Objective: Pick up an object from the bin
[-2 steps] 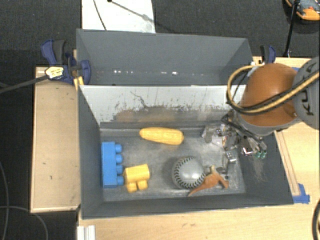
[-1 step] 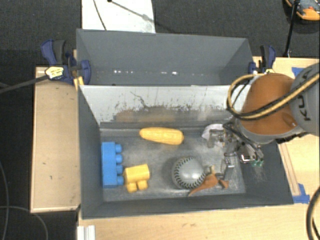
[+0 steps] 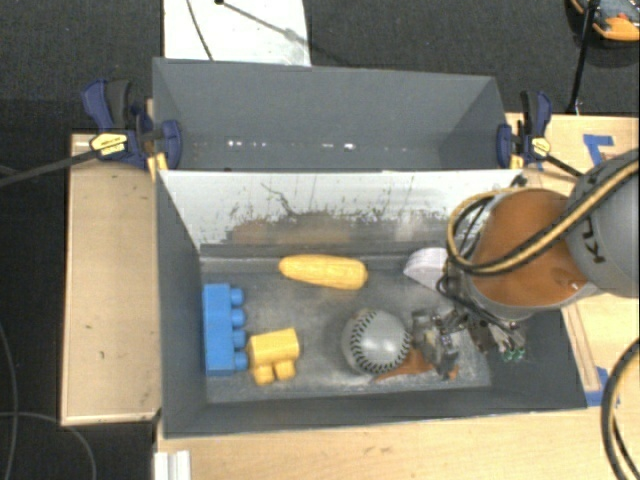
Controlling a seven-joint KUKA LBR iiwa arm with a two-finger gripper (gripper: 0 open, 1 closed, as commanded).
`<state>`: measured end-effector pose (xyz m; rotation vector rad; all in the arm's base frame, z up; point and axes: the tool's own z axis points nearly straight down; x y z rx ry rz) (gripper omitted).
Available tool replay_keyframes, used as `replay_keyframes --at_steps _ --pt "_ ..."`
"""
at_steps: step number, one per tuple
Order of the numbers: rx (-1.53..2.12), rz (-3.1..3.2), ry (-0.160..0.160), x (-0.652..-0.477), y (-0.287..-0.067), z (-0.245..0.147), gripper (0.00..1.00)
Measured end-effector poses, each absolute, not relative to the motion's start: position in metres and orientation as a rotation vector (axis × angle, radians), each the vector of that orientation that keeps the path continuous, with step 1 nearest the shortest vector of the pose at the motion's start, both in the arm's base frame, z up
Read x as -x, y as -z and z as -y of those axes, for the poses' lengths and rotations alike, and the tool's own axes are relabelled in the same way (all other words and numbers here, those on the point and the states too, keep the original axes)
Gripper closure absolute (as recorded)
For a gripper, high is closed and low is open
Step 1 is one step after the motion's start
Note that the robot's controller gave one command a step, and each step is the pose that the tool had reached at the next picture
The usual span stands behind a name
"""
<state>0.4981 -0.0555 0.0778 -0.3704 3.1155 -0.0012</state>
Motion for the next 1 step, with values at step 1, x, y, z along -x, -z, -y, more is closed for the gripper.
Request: replay_keyframes --at_steps 1 --pt "0.372 -3.114 0.002 -0.4985 -0.078 0.0554 1.0"
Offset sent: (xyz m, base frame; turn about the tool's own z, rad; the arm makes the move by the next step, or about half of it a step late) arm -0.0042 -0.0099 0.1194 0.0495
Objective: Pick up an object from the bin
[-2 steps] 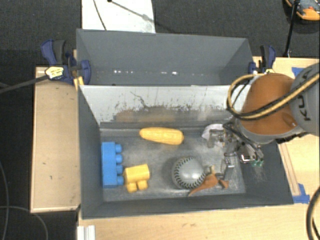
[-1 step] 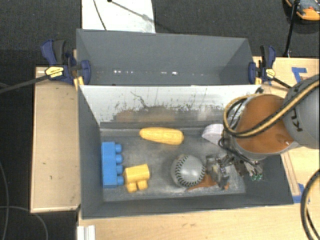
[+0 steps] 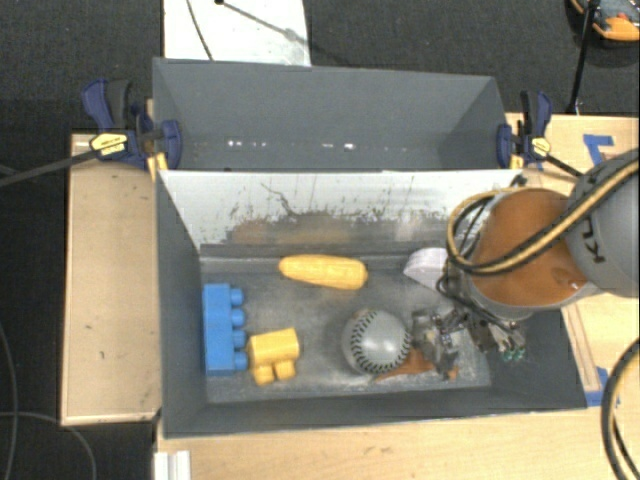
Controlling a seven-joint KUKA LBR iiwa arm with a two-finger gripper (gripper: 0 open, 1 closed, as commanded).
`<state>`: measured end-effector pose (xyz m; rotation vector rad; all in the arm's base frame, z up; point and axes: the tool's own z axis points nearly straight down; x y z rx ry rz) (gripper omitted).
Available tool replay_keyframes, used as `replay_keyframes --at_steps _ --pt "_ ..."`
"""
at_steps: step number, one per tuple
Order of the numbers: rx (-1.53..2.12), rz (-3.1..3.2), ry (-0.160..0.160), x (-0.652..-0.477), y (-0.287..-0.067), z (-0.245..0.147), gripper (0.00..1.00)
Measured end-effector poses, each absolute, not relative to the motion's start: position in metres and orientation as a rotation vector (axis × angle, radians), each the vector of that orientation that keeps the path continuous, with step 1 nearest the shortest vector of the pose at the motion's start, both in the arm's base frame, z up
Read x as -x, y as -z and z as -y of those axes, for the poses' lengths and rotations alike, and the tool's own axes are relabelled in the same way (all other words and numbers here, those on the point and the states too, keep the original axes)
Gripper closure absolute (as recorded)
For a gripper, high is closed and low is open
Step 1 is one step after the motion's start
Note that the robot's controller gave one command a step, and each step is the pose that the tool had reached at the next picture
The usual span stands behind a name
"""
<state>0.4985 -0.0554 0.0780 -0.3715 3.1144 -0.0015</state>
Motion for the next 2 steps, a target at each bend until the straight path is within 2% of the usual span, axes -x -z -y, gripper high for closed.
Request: replay_keyframes --at_steps 1,2 --pt "0.346 -3.128 -0.004 -0.494 -0.115 0.058 1.0" --pt "0.356 -3.119 0.0 -0.504 -0.167 0.068 0.0"
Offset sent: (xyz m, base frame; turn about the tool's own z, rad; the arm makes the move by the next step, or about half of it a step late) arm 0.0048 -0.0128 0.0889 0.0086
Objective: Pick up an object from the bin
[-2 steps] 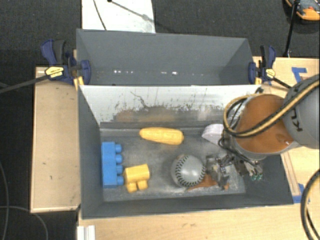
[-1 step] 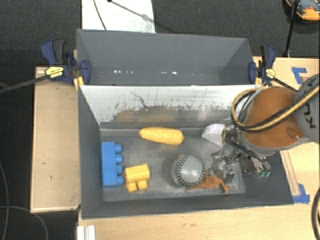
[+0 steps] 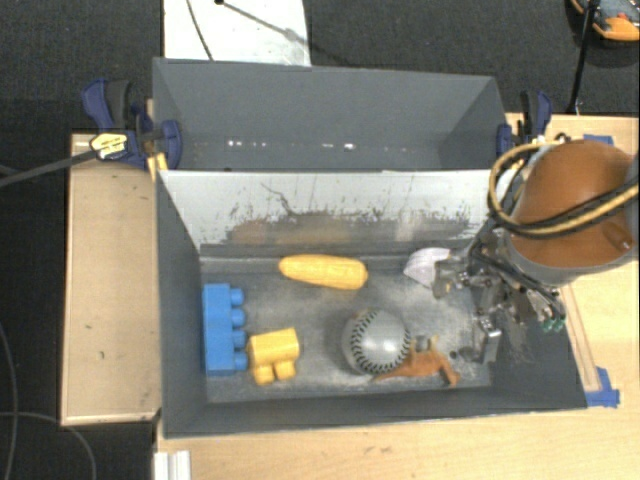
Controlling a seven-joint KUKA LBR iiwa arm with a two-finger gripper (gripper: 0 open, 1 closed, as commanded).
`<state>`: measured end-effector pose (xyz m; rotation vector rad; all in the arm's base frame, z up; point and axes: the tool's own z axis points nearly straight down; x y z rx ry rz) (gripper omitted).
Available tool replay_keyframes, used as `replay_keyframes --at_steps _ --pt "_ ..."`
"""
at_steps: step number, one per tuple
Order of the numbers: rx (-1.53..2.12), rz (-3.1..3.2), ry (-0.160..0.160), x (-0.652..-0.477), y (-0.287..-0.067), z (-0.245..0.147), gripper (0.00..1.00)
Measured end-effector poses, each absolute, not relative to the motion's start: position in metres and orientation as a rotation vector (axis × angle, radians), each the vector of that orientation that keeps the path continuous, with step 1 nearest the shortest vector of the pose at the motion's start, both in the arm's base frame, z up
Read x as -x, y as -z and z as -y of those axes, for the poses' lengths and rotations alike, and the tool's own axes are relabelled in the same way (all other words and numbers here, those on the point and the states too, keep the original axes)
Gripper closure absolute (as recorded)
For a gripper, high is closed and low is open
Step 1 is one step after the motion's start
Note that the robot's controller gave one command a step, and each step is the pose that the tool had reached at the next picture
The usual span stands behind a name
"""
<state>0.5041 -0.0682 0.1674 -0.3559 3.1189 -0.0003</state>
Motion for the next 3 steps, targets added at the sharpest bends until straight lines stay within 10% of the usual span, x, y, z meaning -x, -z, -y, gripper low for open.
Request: replay_keyframes --at_steps 2,3 --pt "0.45 -3.1 0.003 -0.498 -0.131 0.063 0.0" --pt "0.792 -3.035 0.003 -0.508 -0.072 0.037 1.0"
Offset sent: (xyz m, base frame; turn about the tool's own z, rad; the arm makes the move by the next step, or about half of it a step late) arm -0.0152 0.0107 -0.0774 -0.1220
